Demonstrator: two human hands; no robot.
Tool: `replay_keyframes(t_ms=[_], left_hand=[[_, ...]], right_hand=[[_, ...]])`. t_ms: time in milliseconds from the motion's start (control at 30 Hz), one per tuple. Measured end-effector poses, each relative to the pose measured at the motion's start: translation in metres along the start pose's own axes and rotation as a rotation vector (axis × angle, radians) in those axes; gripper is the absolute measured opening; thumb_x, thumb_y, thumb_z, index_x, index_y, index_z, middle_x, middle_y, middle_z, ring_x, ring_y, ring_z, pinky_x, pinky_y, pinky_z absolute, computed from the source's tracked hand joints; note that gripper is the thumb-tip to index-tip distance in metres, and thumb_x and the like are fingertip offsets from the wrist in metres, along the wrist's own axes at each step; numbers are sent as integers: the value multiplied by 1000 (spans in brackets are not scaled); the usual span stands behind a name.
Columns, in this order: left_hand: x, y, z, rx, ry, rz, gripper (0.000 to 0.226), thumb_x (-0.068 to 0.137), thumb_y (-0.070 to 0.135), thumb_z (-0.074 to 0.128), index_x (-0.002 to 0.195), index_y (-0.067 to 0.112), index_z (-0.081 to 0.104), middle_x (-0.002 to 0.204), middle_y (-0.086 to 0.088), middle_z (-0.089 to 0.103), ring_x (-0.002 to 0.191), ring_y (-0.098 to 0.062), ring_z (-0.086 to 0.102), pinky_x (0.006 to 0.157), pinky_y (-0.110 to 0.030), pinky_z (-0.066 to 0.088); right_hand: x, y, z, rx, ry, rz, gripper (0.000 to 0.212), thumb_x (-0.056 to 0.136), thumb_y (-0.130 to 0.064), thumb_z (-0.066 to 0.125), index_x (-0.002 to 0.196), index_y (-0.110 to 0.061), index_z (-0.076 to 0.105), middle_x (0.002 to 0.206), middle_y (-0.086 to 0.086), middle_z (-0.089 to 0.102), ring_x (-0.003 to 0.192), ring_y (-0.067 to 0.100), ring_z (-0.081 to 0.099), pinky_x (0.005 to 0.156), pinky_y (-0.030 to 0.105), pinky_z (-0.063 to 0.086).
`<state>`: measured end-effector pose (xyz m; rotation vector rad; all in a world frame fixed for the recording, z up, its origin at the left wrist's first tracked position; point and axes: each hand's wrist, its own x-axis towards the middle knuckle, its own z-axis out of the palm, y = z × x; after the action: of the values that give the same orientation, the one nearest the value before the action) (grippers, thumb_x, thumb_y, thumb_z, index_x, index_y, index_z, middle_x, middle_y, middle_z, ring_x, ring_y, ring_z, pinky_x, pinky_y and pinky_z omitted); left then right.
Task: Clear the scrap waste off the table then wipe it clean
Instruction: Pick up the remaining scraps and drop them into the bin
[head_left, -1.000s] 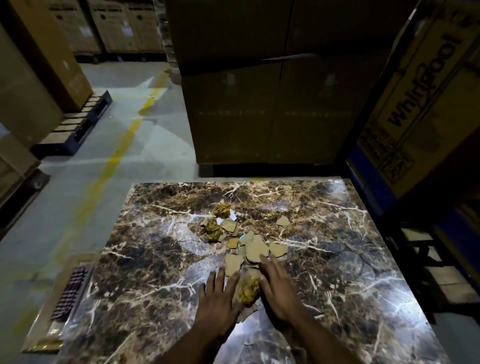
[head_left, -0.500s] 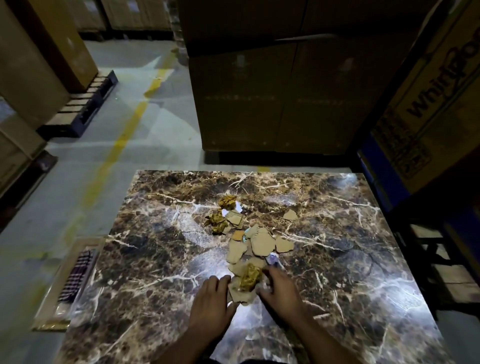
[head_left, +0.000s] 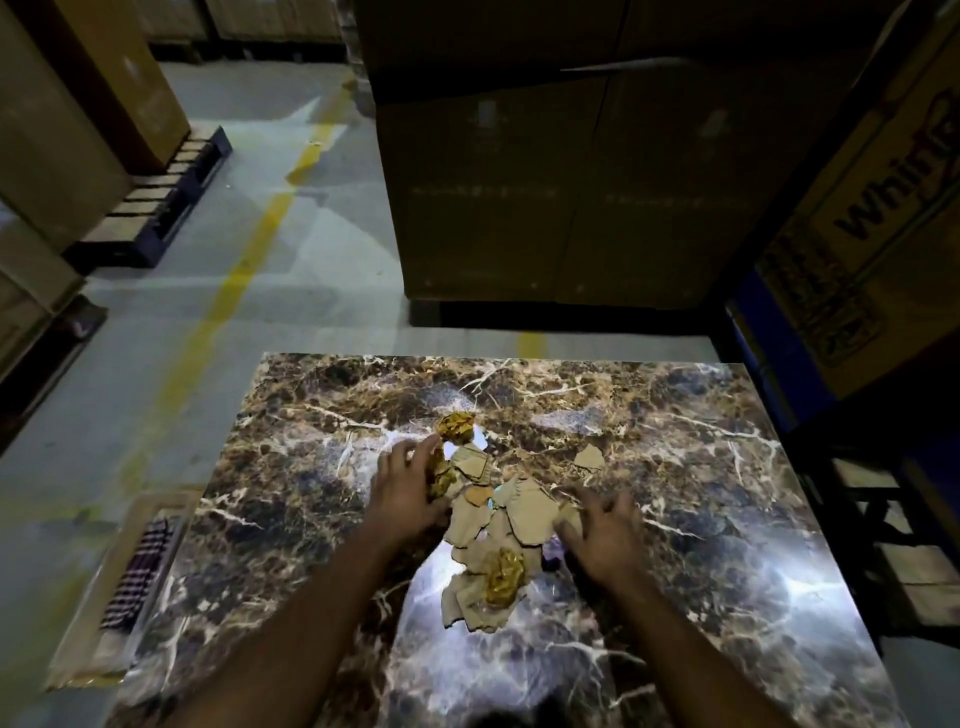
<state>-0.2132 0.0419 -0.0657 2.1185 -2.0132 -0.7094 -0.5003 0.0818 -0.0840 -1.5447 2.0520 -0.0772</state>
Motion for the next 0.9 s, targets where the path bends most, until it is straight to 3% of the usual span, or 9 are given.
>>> replay_keyframes(t_ms=[67, 167, 233, 333, 533, 700, 767, 833, 900], left_hand=[[36, 11, -13, 152, -69, 75, 106, 74, 46, 82, 155, 44, 14, 162, -7, 18, 143, -35, 23, 113, -55, 33], [78, 27, -25, 395, -136, 190, 107, 76, 44, 82, 152, 53, 7, 166, -2, 8, 143, -42, 23, 109, -64, 35], [93, 30, -26, 502, -202, 280, 98, 84, 37, 77, 151, 56, 8, 168, 0, 7, 142, -43, 29, 104, -62, 43], [103, 30, -22, 560, -330, 319, 110, 68, 33, 90, 147, 61, 19, 164, 2, 14, 139, -42, 33, 98, -53, 51], [101, 23, -9, 341, -355, 356, 80, 60, 27, 94, 128, 41, 53, 138, -1, 40, 110, -30, 60, 84, -37, 54], [78, -5, -4, 74, -256, 390, 34, 81, 47, 80, 107, 36, 60, 113, 4, 46, 95, -21, 58, 74, -25, 40], [67, -12, -3, -20, -194, 401, 34, 83, 44, 79, 110, 27, 65, 110, 2, 48, 94, -20, 56, 76, -25, 40], [57, -17, -2, -59, -191, 393, 36, 82, 33, 82, 112, 20, 66, 109, -2, 50, 97, -22, 57, 79, -25, 41], [46, -21, -1, -174, -142, 326, 33, 79, 16, 83, 107, 19, 67, 109, -5, 54, 100, -25, 59, 80, -22, 42]], right_hand=[[8, -17, -2, -24, -70, -48, 69, 89, -69, 56, 150, -52, 29, 160, 17, 16, 145, 42, 22, 111, 57, 37], [16, -36, 0, -101, -113, -87, 76, 84, -73, 59, 150, -51, 28, 153, 13, 26, 140, 37, 29, 106, 50, 42], [15, -43, 3, -153, -117, -97, 78, 83, -66, 65, 150, -46, 29, 146, 9, 30, 135, 32, 31, 102, 46, 44], [11, -44, 7, -144, -76, -90, 75, 82, -60, 71, 147, -43, 35, 147, 9, 32, 134, 31, 35, 102, 44, 46], [7, -43, 11, -18, -53, -64, 68, 76, -47, 84, 133, -37, 48, 138, 2, 41, 125, 26, 44, 95, 35, 46], [3, -45, 17, 139, -36, -124, 49, 74, -26, 87, 98, -34, 45, 99, -10, 63, 93, 18, 62, 73, 36, 54], [1, -42, 17, 274, -56, -103, 47, 78, -14, 84, 103, -33, 49, 97, -7, 68, 79, 14, 67, 63, 39, 59], [-1, -39, 12, 430, -74, -84, 54, 83, -8, 80, 127, -29, 55, 111, 2, 71, 83, 15, 69, 68, 40, 62], [-1, -36, 5, 572, -87, -54, 64, 87, -6, 76, 144, -20, 51, 120, 5, 68, 86, 12, 68, 65, 25, 60]])
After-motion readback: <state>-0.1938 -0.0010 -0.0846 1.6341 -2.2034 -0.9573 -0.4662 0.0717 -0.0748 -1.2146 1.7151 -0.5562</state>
